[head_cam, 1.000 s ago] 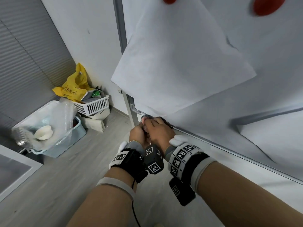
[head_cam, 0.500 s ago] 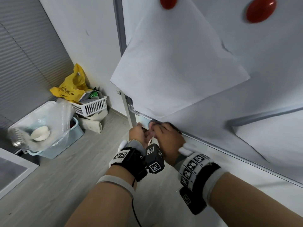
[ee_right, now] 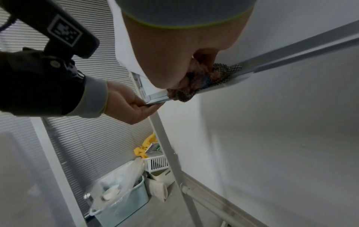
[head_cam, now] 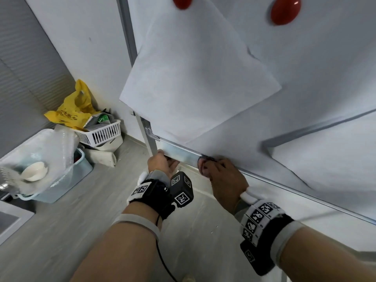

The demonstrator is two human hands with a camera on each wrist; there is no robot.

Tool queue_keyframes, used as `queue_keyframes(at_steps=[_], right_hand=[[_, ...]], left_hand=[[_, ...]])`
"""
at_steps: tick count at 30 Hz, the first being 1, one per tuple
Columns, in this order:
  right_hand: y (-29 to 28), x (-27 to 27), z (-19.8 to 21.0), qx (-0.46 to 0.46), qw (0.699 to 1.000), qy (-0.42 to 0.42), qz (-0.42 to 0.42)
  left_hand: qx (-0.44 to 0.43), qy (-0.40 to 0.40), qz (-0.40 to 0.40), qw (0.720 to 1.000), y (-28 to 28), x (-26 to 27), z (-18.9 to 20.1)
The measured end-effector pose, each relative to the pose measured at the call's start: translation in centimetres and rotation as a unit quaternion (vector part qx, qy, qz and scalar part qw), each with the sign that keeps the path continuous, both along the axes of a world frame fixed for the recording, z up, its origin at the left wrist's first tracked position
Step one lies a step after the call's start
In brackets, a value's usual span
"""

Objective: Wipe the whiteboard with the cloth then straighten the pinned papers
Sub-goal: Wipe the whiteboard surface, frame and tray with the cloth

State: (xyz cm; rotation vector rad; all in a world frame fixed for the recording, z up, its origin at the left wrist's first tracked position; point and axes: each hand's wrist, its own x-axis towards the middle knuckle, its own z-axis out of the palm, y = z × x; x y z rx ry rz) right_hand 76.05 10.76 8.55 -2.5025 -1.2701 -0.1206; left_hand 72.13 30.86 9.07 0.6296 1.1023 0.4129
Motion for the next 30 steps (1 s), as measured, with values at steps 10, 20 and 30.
queue_keyframes(at_steps=[10, 20, 30], right_hand=[[-4.0, 0.4, 0.9, -0.028, 0.999, -0.029, -0.009], [-15.3, 1.1, 0.3, -0.031, 0.996, -0.026, -0.075], [-26.9, 1.4, 0.3, -0.004, 0.990, -0.016, -0.141]], left_hand=[[-0.182, -0.196, -0.115, 0.957, -10.9, 1.4, -0.1], [-0.135, -0.210, -0.168, 0.954, -16.9, 3.3, -0.2], [-0.175, -0.206, -0.193, 0.943, -27.2, 4.8, -0.6]])
